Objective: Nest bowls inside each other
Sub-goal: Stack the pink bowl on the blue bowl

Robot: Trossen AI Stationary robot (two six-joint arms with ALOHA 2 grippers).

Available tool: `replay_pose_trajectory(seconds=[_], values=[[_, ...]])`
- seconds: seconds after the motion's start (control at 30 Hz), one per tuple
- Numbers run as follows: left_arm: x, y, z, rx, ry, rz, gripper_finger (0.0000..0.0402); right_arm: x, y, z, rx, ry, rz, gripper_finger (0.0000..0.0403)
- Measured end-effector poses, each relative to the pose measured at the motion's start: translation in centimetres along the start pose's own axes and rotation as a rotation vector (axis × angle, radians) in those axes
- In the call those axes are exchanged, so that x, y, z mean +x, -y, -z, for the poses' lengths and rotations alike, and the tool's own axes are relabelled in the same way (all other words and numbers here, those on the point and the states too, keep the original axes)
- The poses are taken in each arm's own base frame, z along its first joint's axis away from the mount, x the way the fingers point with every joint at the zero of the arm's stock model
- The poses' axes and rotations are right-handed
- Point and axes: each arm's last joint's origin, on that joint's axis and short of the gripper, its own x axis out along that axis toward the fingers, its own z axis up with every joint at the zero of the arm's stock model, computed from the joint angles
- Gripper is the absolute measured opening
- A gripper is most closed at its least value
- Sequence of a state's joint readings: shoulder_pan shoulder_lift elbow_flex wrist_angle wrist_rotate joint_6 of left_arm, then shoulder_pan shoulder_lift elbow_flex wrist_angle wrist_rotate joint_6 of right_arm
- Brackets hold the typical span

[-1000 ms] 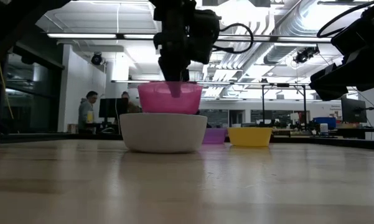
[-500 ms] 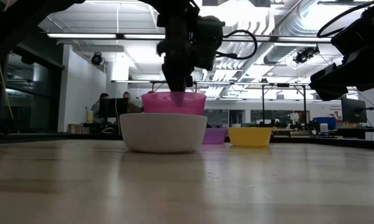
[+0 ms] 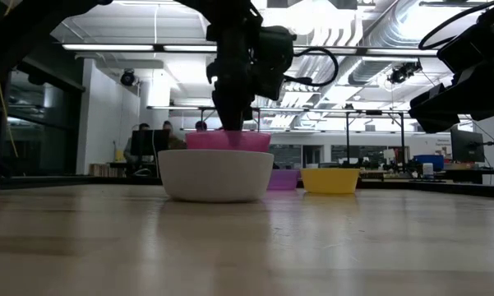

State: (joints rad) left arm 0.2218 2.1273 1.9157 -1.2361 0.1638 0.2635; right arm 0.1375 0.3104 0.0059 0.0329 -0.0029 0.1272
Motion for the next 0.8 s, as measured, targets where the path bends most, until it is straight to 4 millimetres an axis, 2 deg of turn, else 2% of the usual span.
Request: replay_pose_trajectory(seconds=[0.4,0.8], values=[[0.86,-0.09,0.23,0.016,-0.01,0.002,0.0001,0.0,0.0,0.0,0.0,0.0,0.0,0.0094],[0.85,-0.06,0.24,0.018,-0.01,0.009,0.005,0.0,0.0,0.0,0.0,0.0,0.0,0.0094]])
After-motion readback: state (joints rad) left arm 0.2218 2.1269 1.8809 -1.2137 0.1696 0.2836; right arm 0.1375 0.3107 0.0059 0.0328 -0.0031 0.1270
